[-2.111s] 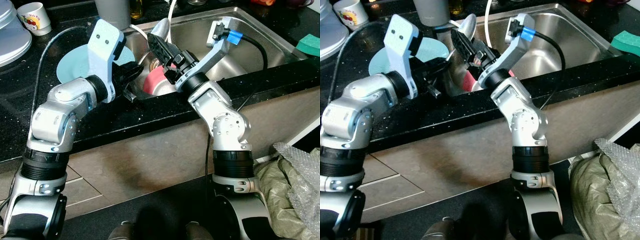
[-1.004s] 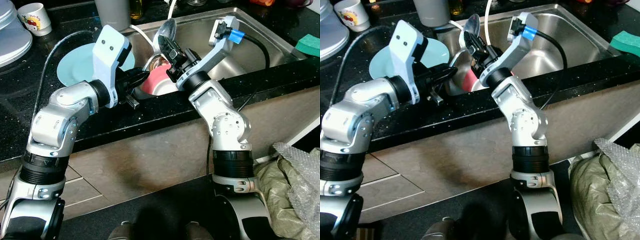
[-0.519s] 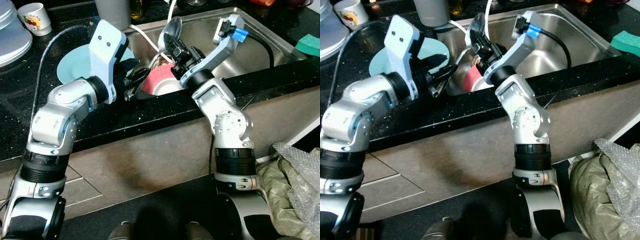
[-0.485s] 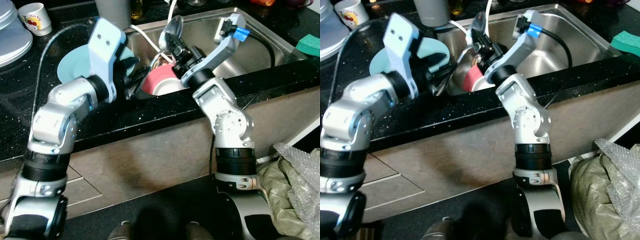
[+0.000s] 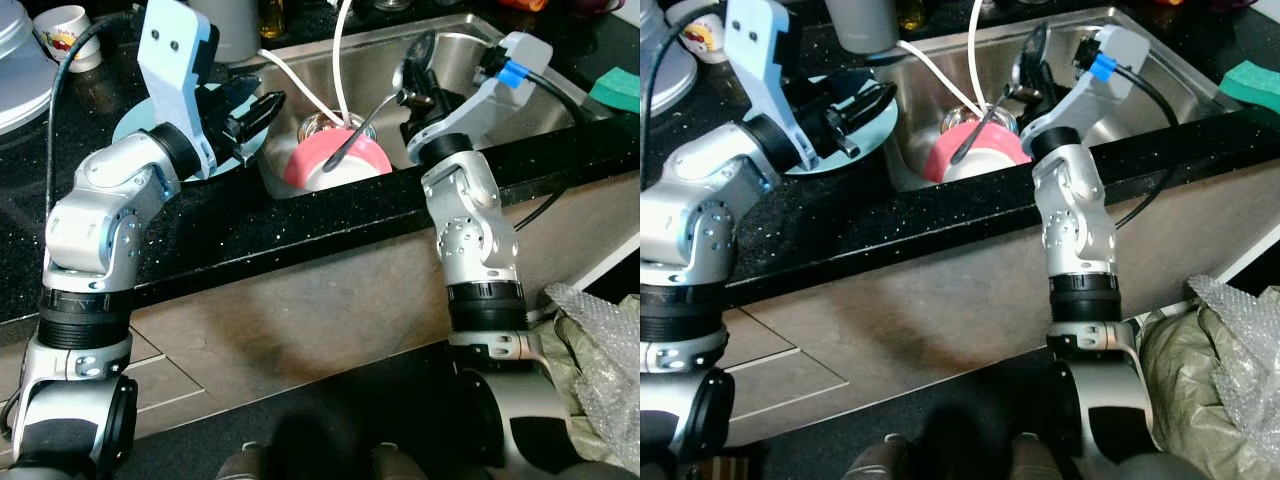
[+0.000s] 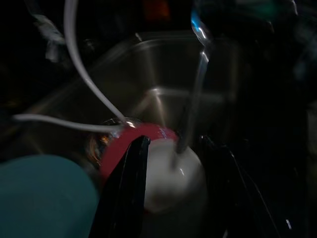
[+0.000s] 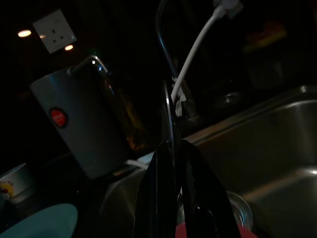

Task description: Kitchen organization

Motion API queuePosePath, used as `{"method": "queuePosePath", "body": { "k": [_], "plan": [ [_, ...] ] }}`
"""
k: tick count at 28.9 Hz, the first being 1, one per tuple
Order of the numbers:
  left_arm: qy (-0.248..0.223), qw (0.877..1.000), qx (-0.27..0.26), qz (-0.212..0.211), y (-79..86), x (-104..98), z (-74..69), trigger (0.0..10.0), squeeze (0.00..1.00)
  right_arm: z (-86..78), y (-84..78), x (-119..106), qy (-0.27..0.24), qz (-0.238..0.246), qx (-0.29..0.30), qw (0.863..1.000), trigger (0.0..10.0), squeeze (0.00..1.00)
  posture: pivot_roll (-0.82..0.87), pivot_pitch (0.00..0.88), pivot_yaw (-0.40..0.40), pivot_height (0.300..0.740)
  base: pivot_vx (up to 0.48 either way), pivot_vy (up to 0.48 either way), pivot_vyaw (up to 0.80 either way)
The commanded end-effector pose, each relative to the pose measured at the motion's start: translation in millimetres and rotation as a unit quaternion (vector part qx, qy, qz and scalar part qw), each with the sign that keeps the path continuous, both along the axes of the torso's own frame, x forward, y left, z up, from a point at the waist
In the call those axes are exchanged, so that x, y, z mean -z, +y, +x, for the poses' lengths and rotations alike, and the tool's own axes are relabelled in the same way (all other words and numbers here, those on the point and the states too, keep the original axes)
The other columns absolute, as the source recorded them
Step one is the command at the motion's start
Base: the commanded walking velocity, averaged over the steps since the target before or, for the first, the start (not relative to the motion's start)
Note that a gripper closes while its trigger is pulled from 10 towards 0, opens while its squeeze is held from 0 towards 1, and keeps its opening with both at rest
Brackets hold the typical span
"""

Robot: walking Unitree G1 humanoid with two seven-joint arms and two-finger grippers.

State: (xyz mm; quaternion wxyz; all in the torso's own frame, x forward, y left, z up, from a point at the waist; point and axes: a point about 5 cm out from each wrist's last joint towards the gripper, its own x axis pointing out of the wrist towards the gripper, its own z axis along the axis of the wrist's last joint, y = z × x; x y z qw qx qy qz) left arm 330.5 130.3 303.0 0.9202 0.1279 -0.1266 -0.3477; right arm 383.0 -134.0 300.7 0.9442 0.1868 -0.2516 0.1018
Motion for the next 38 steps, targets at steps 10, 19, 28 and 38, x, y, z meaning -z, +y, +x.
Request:
{"method": "queuePosePath", "body": {
  "k": [10,19,28,38],
  "plan": [
    [0.04,0.997,-0.027,0.059,8.6,22,9.4,10.0,0.0,6.1,69.5,26,0.008,-0.138,-0.133,0.981,10.0,0.0,0.04,0.192,0.054,0.74,0.0,0.0,0.0],
    [0.053,0.992,-0.04,0.105,11.7,35,12.3,10.0,0.0,6.4,83.6,36,0.011,-0.232,-0.163,0.959,10.0,0.0,0.04,0.191,0.05,0.74,0.0,0.0,0.0],
    [0.043,0.991,-0.056,0.111,13.7,36,16.2,10.0,0.0,8.2,66.5,18,-0.059,-0.242,-0.094,0.964,10.0,0.0,0.04,0.187,0.047,0.74,0.0,0.0,0.0],
    [0.062,0.991,-0.046,0.106,11.9,41,17.0,10.0,0.0,12.5,80.5,45,0.032,-0.297,-0.18,0.937,10.0,0.0,0.04,0.181,0.044,0.74,0.0,0.0,0.0]
  ]
}}
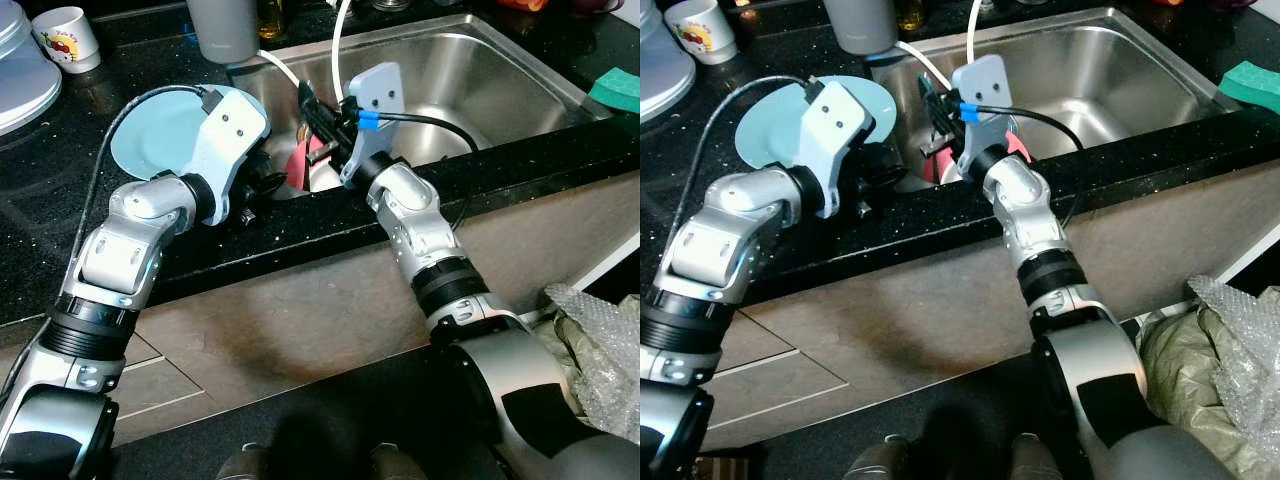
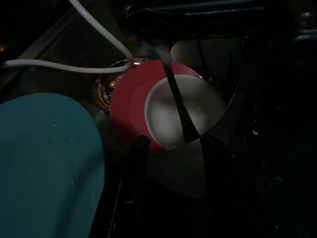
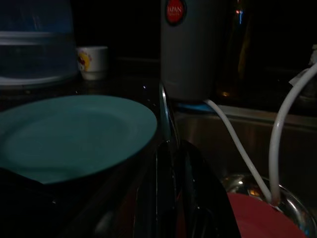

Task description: Kitchen organization

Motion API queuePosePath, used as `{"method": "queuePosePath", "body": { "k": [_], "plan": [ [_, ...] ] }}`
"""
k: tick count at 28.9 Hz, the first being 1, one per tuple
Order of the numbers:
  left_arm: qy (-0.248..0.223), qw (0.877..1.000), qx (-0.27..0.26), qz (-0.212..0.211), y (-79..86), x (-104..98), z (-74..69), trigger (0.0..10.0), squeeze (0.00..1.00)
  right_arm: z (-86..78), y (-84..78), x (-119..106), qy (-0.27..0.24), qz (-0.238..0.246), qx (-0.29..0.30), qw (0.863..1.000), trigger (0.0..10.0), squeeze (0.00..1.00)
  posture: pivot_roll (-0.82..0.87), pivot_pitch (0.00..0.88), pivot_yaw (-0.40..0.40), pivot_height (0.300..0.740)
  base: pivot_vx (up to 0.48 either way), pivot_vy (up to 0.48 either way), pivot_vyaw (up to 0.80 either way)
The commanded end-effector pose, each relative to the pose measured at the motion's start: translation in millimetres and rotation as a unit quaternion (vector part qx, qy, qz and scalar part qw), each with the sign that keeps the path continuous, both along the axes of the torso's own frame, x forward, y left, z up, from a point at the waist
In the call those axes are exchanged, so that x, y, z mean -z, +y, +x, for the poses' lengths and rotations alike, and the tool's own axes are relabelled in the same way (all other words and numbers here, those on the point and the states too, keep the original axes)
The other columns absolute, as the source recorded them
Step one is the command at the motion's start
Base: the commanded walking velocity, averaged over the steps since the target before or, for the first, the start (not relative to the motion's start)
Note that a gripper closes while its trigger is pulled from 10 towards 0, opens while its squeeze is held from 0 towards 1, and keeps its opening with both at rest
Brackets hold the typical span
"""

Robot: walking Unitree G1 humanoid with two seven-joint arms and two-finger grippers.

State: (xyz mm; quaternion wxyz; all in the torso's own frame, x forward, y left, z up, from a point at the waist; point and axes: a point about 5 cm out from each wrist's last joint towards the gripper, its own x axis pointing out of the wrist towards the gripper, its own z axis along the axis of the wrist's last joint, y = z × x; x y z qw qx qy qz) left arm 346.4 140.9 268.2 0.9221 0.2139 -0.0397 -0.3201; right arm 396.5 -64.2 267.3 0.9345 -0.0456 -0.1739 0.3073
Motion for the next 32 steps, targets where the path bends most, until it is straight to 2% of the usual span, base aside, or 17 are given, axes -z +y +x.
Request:
{"method": "queuePosePath", "body": {
  "k": [1,5,23,24,25,26,27,28,29,30,31,32],
  "plan": [
    [0.014,1.0,0.001,0.0,1.0,6,1.5,10.0,0.0,-0.8,11.4,14,0.03,-0.034,-0.024,0.999,10.0,0.0,0.04,0.18,0.045,0.74,0.0,0.0,0.0],
    [0.013,1.0,0.003,-0.001,-0.3,6,2.1,10.0,0.0,-0.9,11.8,18,0.022,-0.06,-0.025,0.998,10.0,0.0,0.04,0.18,0.045,0.74,0.0,0.0,0.0],
    [0.01,1.0,0.002,0.005,2.2,4,4.0,10.0,0.0,0.7,8.6,27,0.042,-0.076,-0.022,0.996,10.0,0.0,0.04,0.188,0.051,0.74,0.0,0.0,0.0],
    [0.01,1.0,0.002,0.004,2.0,4,4.2,10.0,0.0,0.7,8.2,27,0.044,-0.074,-0.024,0.996,10.0,0.23,0.04,0.189,0.051,0.74,0.0,0.0,0.0],
    [0.011,1.0,0.003,0.004,1.8,4,4.3,10.0,0.0,0.7,7.9,27,0.045,-0.073,-0.025,0.996,10.0,0.62,0.04,0.19,0.051,0.74,0.0,0.0,0.0],
    [0.011,1.0,0.004,0.003,1.6,4,4.3,10.0,0.0,0.8,7.8,27,0.046,-0.073,-0.025,0.996,10.0,0.69,0.04,0.19,0.051,0.74,0.0,0.0,0.0],
    [0.01,1.0,0.006,0.002,1.3,3,4.1,10.0,0.0,1.1,7.3,27,0.045,-0.073,-0.023,0.996,10.0,0.89,0.04,0.19,0.05,0.74,0.0,0.0,0.0],
    [0.01,1.0,0.007,0.001,1.1,3,4.0,10.0,0.0,1.3,7.0,27,0.045,-0.074,-0.02,0.996,10.0,0.89,0.04,0.19,0.05,0.74,0.0,0.0,0.0],
    [0.009,1.0,-0.001,-0.012,2.6,-1,4.5,10.0,0.0,2.1,5.7,25,0.041,-0.072,-0.011,0.996,10.0,0.46,0.04,0.191,0.052,0.74,0.0,0.0,0.0],
    [0.008,1.0,-0.006,-0.021,3.6,-2,4.8,10.0,0.0,2.5,5.1,24,0.04,-0.07,-0.008,0.997,10.0,0.46,0.04,0.191,0.052,0.74,0.0,0.0,0.0],
    [0.007,0.999,-0.014,-0.033,6.1,-6,5.2,10.0,0.0,3.1,3.9,22,0.035,-0.066,-0.002,0.997,10.0,0.0,0.04,0.191,0.051,0.74,0.0,0.0,0.0],
    [0.006,0.999,-0.019,-0.04,7.7,-8,5.4,10.0,0.0,3.4,3.0,20,0.032,-0.063,0.002,0.997,10.0,0.0,0.04,0.19,0.051,0.74,0.0,0.0,0.0]
  ]
}}
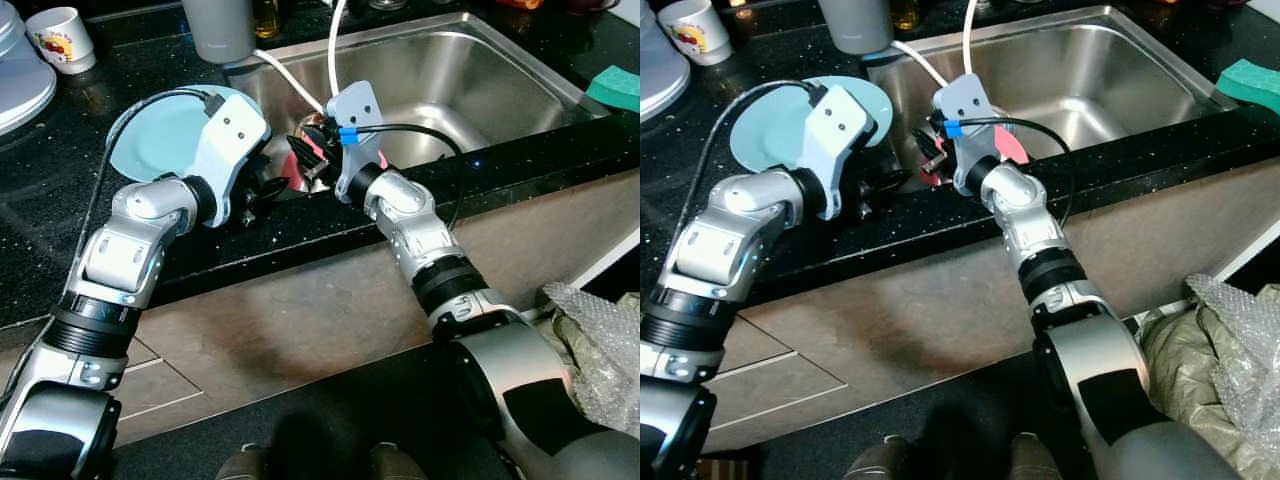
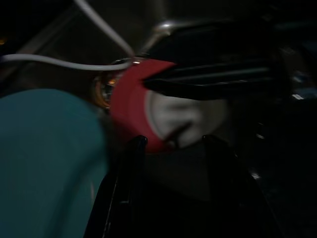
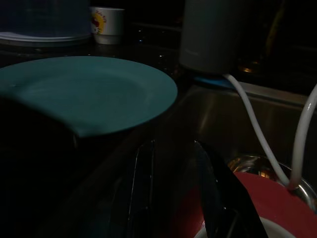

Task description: Kitchen organization

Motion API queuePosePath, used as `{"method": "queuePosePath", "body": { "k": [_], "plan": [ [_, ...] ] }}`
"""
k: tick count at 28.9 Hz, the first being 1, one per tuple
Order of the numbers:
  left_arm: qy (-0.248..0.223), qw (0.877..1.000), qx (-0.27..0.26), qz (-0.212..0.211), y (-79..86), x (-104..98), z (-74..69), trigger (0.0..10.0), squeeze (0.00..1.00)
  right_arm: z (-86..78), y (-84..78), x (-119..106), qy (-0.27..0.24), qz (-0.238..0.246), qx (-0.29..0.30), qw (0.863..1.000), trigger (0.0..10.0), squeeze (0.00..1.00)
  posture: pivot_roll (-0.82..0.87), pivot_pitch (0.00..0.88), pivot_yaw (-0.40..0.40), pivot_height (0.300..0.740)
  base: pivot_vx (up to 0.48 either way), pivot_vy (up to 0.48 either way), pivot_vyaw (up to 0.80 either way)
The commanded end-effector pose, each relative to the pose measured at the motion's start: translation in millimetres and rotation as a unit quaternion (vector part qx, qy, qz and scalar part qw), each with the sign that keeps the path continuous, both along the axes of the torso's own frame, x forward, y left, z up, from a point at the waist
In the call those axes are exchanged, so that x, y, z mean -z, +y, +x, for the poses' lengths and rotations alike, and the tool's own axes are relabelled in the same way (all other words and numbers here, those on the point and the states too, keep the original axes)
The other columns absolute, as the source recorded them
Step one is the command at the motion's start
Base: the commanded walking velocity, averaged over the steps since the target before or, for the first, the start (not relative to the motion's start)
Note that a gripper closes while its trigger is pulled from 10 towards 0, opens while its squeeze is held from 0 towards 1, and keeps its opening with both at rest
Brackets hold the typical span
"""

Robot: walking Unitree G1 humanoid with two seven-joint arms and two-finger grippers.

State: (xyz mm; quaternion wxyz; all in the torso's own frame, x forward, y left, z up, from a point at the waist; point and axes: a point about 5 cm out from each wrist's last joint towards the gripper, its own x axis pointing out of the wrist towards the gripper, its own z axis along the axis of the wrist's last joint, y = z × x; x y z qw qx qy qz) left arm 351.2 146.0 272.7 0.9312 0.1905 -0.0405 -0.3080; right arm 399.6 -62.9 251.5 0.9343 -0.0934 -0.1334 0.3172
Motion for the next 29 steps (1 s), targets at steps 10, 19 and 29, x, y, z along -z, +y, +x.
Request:
{"method": "queuePosePath", "body": {
  "k": [10,19,29],
  "plan": [
    [-0.007,0.984,-0.171,-0.056,51.0,-29,9.3,10.0,0.0,-2.1,-4.4,-22,-0.037,0.065,0.012,0.997,10.0,0.0,0.04,0.188,0.043,0.74,0.0,0.0,0.0],
    [0.057,0.931,-0.314,-0.178,109.8,-28,11.1,10.0,1.0,-10.6,0.2,-21,-0.041,0.086,-0.006,0.995,10.0,0.0,0.05,0.189,0.04,0.74,0.0,0.0,0.0],
    [0.076,0.883,-0.398,-0.236,140.4,-15,12.7,10.0,0.95,-15.2,-0.1,-15,-0.032,0.09,-0.013,0.995,10.0,0.0,0.04,0.19,0.044,0.74,0.0,0.0,0.0]
  ]
}}
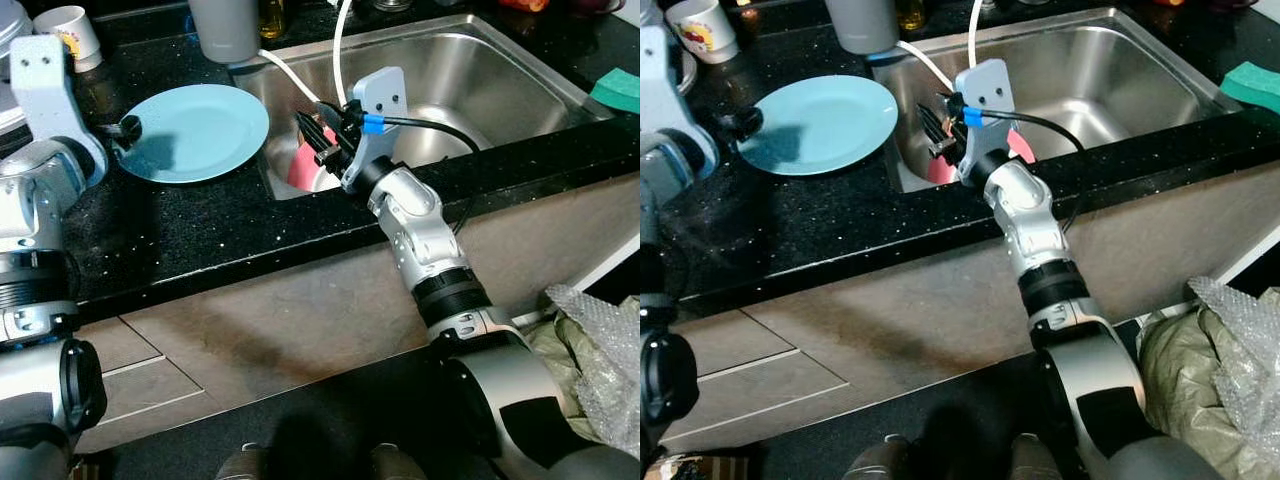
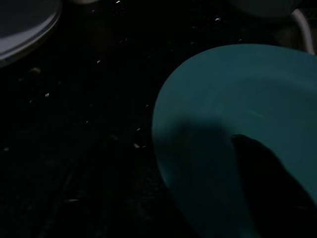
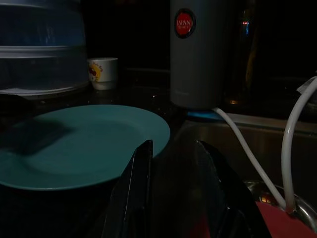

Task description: Kitchen organization

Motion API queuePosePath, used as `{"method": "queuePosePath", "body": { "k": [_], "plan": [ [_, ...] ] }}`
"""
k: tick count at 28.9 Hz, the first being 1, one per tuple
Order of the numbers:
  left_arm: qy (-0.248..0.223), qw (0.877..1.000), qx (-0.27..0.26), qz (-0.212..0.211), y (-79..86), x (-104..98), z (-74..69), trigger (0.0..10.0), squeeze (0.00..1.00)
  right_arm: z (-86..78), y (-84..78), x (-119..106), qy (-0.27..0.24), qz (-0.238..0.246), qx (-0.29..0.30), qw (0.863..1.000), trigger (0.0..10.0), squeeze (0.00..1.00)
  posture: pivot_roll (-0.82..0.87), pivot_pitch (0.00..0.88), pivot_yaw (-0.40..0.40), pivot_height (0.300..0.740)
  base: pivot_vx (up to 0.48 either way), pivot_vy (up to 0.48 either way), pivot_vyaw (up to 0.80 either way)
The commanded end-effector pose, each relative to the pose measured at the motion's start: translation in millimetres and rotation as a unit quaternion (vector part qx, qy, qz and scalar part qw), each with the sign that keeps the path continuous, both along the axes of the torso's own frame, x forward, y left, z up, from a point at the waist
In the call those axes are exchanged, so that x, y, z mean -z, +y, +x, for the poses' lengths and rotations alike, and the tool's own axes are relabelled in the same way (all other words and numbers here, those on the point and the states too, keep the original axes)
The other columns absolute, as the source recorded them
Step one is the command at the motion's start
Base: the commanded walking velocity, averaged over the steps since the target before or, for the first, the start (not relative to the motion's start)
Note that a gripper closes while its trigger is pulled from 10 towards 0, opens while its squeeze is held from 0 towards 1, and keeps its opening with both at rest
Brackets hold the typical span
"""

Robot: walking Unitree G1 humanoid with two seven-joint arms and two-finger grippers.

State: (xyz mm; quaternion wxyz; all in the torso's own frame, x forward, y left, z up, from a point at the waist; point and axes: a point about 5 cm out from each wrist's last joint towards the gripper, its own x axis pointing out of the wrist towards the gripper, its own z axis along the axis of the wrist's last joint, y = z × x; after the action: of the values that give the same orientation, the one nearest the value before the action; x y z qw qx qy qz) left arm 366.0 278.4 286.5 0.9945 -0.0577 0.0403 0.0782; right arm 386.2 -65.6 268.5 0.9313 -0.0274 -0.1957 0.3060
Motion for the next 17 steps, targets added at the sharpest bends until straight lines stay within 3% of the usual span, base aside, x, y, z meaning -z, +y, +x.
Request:
{"method": "queuePosePath", "body": {
  "k": [1,2,8,12,17],
  "plan": [
    [0.0,1.0,-0.022,-0.003,9.5,0,-1.9,10.0,0.95,-2.4,2.6,2,0.006,0.008,-0.009,1.0,10.0,0.0,0.04,0.19,0.044,0.74,0.0,0.0,0.0],
    [0.003,0.999,-0.034,-0.026,12.1,4,-1.2,10.0,0.0,-3.7,2.4,3,0.008,0.008,-0.012,1.0,10.0,0.0,0.04,0.19,0.043,0.74,0.0,0.0,0.0],
    [0.015,0.996,-0.035,-0.082,14.2,15,1.3,10.0,0.0,-5.6,2.6,5,0.008,0.008,-0.016,1.0,10.0,0.0,0.05,0.19,0.042,0.74,0.0,0.0,0.0],
    [0.038,0.991,-0.002,-0.126,6.1,27,5.8,10.0,0.0,-6.8,2.3,5,0.006,0.005,-0.017,1.0,10.0,0.0,0.04,0.19,0.042,0.74,0.0,0.0,0.0],
    [0.049,0.989,0.007,-0.142,-0.1,31,9.8,10.0,0.0,-7.5,1.4,5,0.005,0.005,-0.016,1.0,10.0,0.0,0.04,0.19,0.042,0.74,0.0,0.0,0.0]
  ]
}}
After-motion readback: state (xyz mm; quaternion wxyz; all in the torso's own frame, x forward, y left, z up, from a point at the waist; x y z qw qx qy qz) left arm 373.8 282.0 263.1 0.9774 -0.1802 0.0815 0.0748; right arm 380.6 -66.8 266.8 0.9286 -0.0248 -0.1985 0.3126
